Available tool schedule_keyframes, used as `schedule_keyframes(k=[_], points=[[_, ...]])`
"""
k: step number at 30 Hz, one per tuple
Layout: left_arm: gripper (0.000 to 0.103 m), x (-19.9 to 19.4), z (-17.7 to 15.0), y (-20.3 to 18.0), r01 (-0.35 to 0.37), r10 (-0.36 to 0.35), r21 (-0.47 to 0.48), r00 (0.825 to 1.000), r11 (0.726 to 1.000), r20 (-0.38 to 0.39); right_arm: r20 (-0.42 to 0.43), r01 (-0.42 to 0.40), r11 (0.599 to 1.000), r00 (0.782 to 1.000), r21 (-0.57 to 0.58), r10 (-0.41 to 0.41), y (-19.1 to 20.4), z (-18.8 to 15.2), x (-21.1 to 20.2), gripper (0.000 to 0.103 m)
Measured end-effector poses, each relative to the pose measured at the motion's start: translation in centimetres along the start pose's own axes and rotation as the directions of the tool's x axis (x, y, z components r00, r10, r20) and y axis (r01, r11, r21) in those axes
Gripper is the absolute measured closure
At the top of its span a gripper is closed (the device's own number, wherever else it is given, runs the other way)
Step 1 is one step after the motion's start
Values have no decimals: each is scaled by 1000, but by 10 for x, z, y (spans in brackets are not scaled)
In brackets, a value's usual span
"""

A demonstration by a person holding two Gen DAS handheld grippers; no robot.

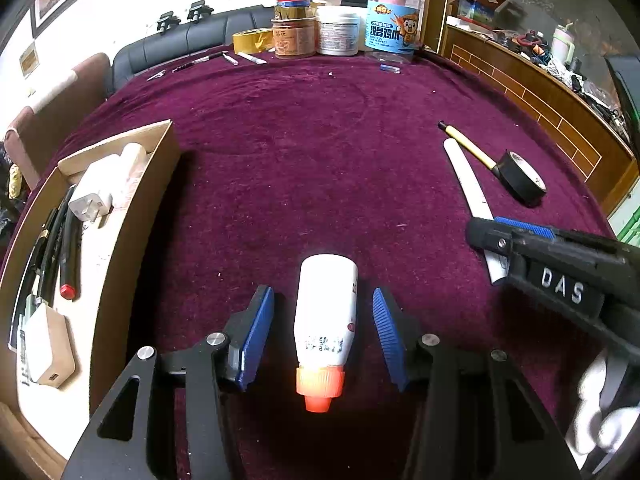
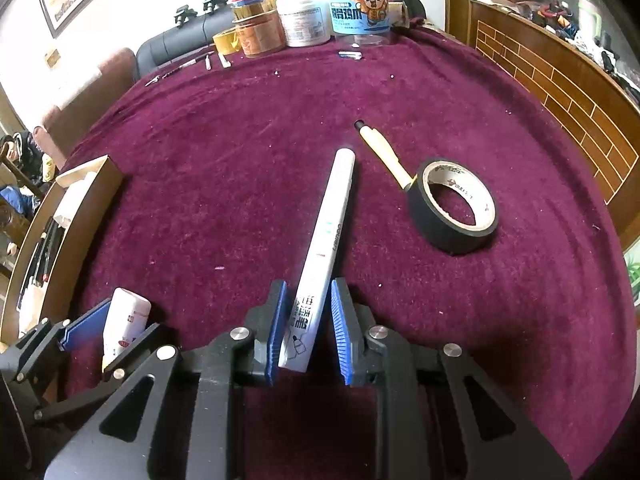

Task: Organize rigid objects
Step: 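Carry the glue bottle and white marker over the tray with both grippers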

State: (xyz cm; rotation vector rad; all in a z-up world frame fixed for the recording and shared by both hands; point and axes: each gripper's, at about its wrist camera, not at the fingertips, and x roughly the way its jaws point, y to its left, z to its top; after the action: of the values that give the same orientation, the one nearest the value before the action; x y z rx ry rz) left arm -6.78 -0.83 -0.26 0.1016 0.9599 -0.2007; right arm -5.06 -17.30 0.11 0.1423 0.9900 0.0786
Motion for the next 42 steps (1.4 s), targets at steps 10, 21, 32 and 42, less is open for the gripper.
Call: schedule_keyframes(k=[10,21,32,42], points=[[58,0,0,0,2,-2,-2,1000,1000,0,-3,69,996,998,-54,-70,14,26,19,83],[57,0,0,0,8,-8,-10,1000,1000,2,-42,-22,999,999,-27,21,3,-9,-6,90],[57,0,0,1,8,-8,-12,1000,1000,1,-49,-33,999,998,-13,32,0,-16,-13,89],[57,0,0,1,6,-6,-19,1000,1000,2,-34,37,997,999,-72,-40,18,25,10,62]])
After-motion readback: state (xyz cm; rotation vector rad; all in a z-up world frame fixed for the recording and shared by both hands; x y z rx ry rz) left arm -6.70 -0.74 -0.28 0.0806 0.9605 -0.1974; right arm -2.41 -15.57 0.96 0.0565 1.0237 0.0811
